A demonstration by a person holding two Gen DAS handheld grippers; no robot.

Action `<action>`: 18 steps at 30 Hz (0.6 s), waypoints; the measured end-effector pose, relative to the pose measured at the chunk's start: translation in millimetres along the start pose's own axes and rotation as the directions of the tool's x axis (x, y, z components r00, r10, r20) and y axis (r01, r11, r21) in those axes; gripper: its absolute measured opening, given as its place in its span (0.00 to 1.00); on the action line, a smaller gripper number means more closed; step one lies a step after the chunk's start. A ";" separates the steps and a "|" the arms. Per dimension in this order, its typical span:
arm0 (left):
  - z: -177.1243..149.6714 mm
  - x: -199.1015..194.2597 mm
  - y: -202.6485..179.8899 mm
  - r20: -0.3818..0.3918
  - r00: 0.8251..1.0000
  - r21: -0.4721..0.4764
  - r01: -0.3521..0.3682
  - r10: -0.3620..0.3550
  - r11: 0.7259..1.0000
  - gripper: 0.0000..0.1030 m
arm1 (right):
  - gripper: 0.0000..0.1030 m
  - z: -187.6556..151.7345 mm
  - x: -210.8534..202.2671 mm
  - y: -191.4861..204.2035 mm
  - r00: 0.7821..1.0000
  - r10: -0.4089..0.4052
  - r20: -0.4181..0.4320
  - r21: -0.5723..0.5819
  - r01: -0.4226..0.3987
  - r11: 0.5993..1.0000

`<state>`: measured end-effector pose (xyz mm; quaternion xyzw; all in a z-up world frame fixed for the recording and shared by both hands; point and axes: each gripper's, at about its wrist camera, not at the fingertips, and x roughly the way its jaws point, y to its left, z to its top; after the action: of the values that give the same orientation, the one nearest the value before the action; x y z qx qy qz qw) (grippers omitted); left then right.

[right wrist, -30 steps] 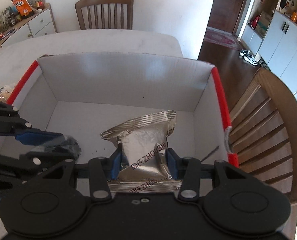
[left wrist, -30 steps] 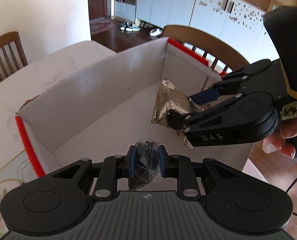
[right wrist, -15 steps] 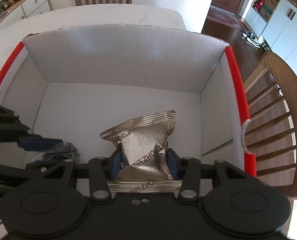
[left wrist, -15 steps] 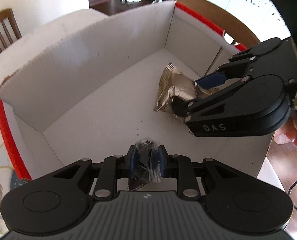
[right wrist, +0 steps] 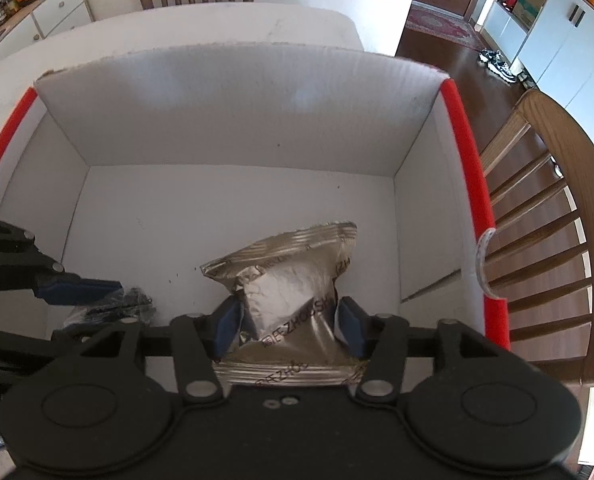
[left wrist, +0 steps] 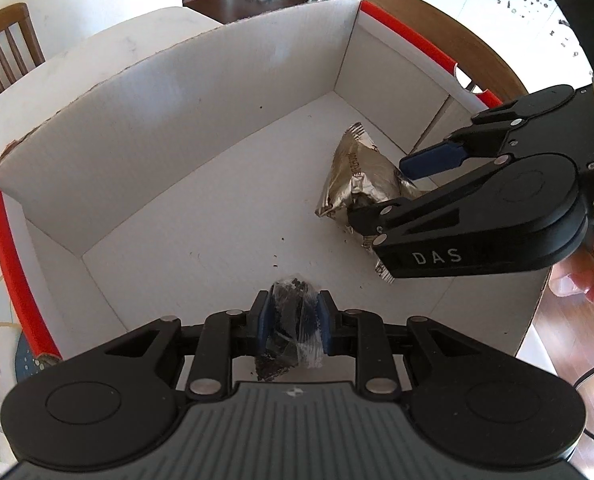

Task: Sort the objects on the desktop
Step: 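Open both grippers to drop the bags into the box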

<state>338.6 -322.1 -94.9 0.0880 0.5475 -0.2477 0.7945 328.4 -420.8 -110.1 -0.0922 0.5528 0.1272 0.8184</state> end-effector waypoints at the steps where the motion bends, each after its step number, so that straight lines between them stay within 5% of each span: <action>1: -0.8 -1.5 0.4 0.005 1.000 0.000 0.005 -0.005 1.000 0.22 | 0.61 -0.1 -2.0 -0.7 1.000 0.001 0.007 0.004 -0.001 1.000; 4: -3.8 -5.3 -1.7 0.020 1.000 -0.003 0.003 -0.003 1.000 0.31 | 0.62 -1.9 -8.8 -4.1 1.000 0.007 0.021 0.012 -0.008 1.000; 6: -4.7 -9.1 -0.5 0.036 0.999 -0.011 0.010 -0.010 1.000 0.54 | 0.62 -3.9 -11.9 -7.1 1.000 0.014 0.024 0.021 -0.014 1.000; 8: -4.5 -11.7 -3.0 0.058 0.998 -0.015 0.021 -0.020 1.000 0.67 | 0.62 -6.4 -15.8 -9.0 0.999 0.024 0.032 0.035 -0.025 0.999; 18: -17.8 -47.2 -3.1 0.151 0.988 -0.073 0.046 -0.035 0.996 0.67 | 0.62 -8.6 -50.6 -18.7 0.992 0.076 0.102 0.074 -0.084 0.994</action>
<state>309.3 -303.5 -58.2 0.0277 0.4971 -0.2488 0.8308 308.6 -446.4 -66.1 -0.0317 0.5193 0.1426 0.8420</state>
